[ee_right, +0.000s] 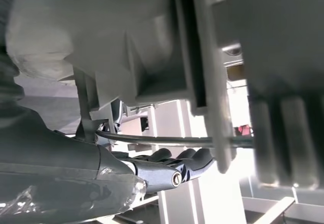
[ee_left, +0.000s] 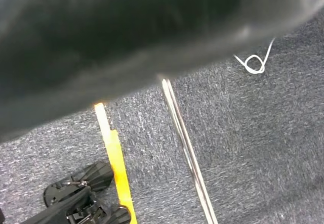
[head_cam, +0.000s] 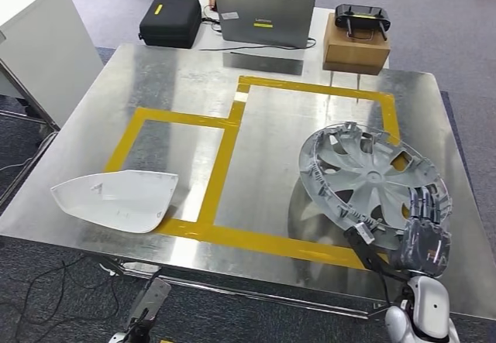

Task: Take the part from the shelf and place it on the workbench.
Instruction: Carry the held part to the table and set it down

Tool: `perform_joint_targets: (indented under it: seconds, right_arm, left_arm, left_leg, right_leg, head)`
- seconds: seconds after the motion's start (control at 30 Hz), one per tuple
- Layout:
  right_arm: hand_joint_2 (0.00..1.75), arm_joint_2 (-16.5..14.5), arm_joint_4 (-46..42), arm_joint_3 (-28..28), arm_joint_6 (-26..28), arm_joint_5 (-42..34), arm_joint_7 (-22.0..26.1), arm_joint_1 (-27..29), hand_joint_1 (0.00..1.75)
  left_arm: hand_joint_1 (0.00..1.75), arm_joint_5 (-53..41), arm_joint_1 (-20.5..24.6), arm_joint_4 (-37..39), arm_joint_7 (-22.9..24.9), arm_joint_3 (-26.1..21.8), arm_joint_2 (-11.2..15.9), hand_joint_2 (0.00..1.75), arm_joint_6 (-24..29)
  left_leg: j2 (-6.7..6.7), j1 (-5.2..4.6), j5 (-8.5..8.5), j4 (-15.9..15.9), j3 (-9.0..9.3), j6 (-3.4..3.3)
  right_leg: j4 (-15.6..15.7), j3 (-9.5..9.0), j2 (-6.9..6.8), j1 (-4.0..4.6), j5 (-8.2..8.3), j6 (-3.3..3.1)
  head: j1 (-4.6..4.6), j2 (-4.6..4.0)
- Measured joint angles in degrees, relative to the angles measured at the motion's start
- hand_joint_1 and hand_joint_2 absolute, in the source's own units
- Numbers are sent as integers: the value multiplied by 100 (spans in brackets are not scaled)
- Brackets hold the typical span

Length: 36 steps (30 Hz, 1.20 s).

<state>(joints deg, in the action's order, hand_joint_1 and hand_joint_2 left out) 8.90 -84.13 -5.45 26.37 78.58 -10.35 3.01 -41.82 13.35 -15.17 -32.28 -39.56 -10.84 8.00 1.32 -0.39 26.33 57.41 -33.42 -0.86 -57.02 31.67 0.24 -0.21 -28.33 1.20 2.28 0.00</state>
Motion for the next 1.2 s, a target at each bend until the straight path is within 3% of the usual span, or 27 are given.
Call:
perform_joint_targets:
  seconds: [0.03,0.27,0.43,0.57,0.63,0.7,0.83,0.97,1.07,1.2]
  right_arm:
    - [0,-2,0,-9,18,-1,54,1,0]
    - [0,-31,14,-9,61,-394,716,-17,0]
    - [0,-41,19,-4,41,-629,887,-37,0]
    - [0,-83,20,-5,-193,-2039,1479,-107,0]
    - [87,-105,26,-10,-277,-2494,1616,-174,0]
    - [175,-107,36,-14,-310,-2382,1563,-220,0]
    - [175,-26,60,-12,-620,-1845,1365,-221,0]
    - [0,45,102,-73,-1230,-2764,1538,-250,0]
    - [0,44,131,-137,-1280,-3240,1555,-314,0]
    - [0,43,158,-193,-1203,-3258,1493,-348,0]
  left_arm:
    - [0,1,0,0,0,1,-1,0,0]
    - [0,1,0,0,-5,30,-4,0,-2]
    - [0,2,-1,0,-8,43,-5,0,-2]
    - [0,33,-4,0,-55,44,-3,0,-2]
    - [0,37,-6,0,-86,46,-2,0,-2]
    - [0,34,-8,0,-99,49,-1,0,-1]
    - [0,21,-13,0,-101,50,3,0,0]
    - [0,51,-25,0,-113,50,15,0,-1]
    - [0,67,-38,0,-129,50,21,0,-4]
    - [0,70,-63,0,-143,50,23,0,-4]
  left_leg:
    - [0,0,0,0,0,0]
    - [0,0,0,0,-4,0]
    - [0,0,0,0,-7,0]
    - [-2,0,0,0,-9,0]
    - [-3,0,0,0,-8,0]
    - [-3,1,0,0,-7,0]
    - [-1,0,0,0,-9,0]
    - [-3,0,0,0,-12,0]
    - [-3,0,0,0,-10,0]
    - [-3,1,0,0,-10,0]
  right_leg:
    - [0,0,0,0,0,0]
    - [0,3,1,0,0,0]
    - [0,5,0,0,0,0]
    - [-1,7,7,0,0,0]
    - [-1,9,8,0,0,0]
    - [0,10,6,0,0,0]
    - [0,9,3,0,0,0]
    - [-1,10,12,0,0,0]
    - [0,11,9,0,0,0]
    - [0,10,6,0,1,0]
  head:
    - [0,0]
    - [0,0]
    - [0,0]
    - [-1,0]
    - [-1,0]
    - [0,0]
    - [-1,0]
    - [1,0]
    - [0,0]
    - [1,0]
